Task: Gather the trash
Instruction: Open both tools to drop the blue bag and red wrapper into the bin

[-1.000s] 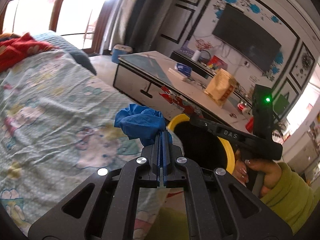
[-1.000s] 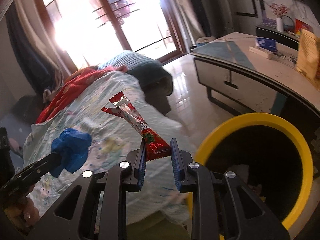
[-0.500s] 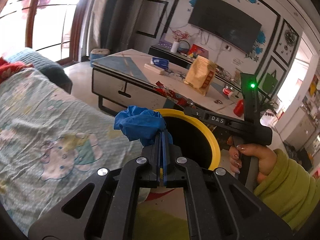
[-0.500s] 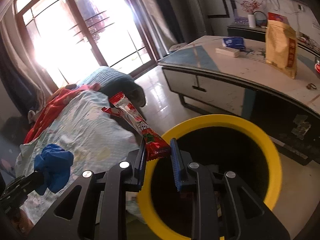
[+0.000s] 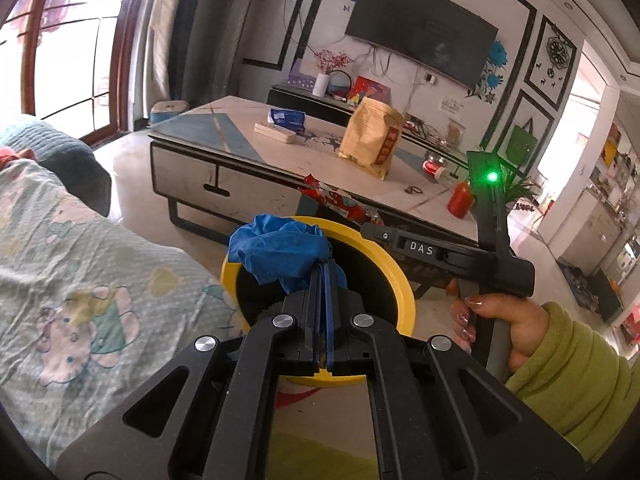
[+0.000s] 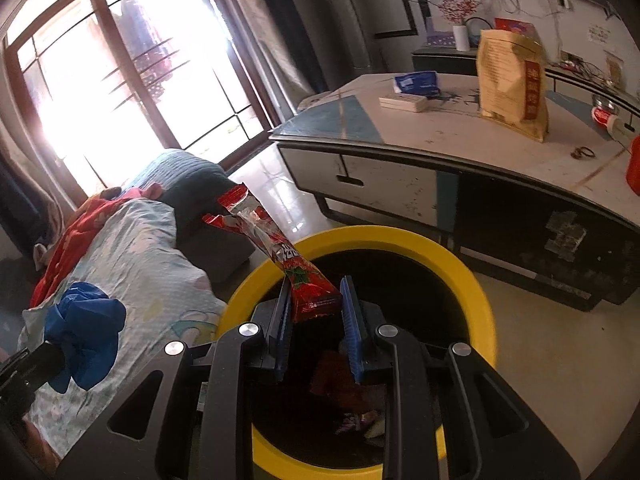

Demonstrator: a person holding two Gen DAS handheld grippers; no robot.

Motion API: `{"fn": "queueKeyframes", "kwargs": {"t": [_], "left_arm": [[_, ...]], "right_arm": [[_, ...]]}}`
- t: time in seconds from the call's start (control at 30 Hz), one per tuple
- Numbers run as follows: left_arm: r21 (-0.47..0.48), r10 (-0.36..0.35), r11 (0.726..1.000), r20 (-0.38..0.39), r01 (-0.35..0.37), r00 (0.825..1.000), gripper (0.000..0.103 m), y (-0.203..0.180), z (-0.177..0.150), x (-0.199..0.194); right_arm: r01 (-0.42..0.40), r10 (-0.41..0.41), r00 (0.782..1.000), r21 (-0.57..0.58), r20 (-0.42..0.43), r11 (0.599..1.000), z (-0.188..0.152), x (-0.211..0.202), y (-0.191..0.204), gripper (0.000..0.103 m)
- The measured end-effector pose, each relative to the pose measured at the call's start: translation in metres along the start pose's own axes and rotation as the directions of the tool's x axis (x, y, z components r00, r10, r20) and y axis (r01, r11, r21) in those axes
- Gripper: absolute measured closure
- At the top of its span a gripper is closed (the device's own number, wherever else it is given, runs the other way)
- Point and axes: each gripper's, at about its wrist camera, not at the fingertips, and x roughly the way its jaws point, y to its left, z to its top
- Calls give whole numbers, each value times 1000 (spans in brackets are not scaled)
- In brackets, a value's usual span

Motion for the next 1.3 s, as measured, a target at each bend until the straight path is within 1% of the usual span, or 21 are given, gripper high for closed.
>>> {"fn": "queueKeyframes", "kwargs": {"t": [0.13, 0.37, 0.63, 0.9, 0.97, 1.0, 1.03, 1.07, 1.1, 1.13, 1.17, 1.2, 1.23, 1.27, 1.3], "left_arm": [[0, -7, 1000, -14, 7, 1000, 103, -4, 2, 13], [4, -15, 1000, -31, 15, 999, 103, -10, 8, 30], [18, -14, 1000, -60, 15, 998, 103, -15, 10, 52], [32, -11, 999, -88, 14, 996, 103, -19, 15, 76], [31, -11, 999, -94, 14, 996, 103, -19, 18, 82], [30, -11, 999, -98, 14, 995, 99, -19, 18, 85], [30, -7, 999, -101, 10, 995, 88, -19, 19, 87], [30, -4, 1000, -101, 7, 995, 80, -19, 19, 87], [27, -7, 1000, -101, 10, 995, 68, -18, 19, 87], [25, -9, 1000, -101, 11, 995, 64, -18, 19, 87], [26, -4, 1000, -100, 7, 995, 63, -18, 19, 87], [26, -4, 1000, -99, 7, 995, 59, -18, 19, 87], [23, -4, 1000, -100, 6, 995, 51, -18, 19, 87], [16, -4, 1000, -99, 5, 995, 47, -17, 19, 85], [9, -4, 1000, -97, 5, 995, 40, -17, 19, 84]], "right_arm": [[21, -21, 1000, 13, 1, 1000, -3, -3, -11, 81], [78, -78, 997, 0, 5, 997, -12, -11, -27, 81], [83, -83, 996, 10, -11, 996, -22, -15, -40, 80], [60, -60, 998, 12, -27, 998, -30, -17, -45, 76], [59, -59, 998, 3, -30, 998, -33, -17, -47, 69], [60, -60, 998, 1, -31, 998, -34, -17, -47, 66], [64, -64, 997, 0, -32, 998, -36, -18, -48, 61], [66, -66, 997, -1, -32, 998, -37, -19, -49, 59], [68, -68, 997, -2, -32, 998, -39, -20, -49, 58], [74, -74, 997, -3, -31, 997, -40, -22, -50, 54], [80, -80, 996, -4, -27, 997, -42, -25, -50, 50], [82, -82, 996, -6, -23, 997, -43, -27, -50, 48], [84, -84, 996, -10, -19, 996, -45, -30, -51, 46], [90, -90, 996, -16, -14, 996, -46, -32, -51, 42], [97, -97, 995, -23, -8, 995, -47, -35, -51, 40]]}}
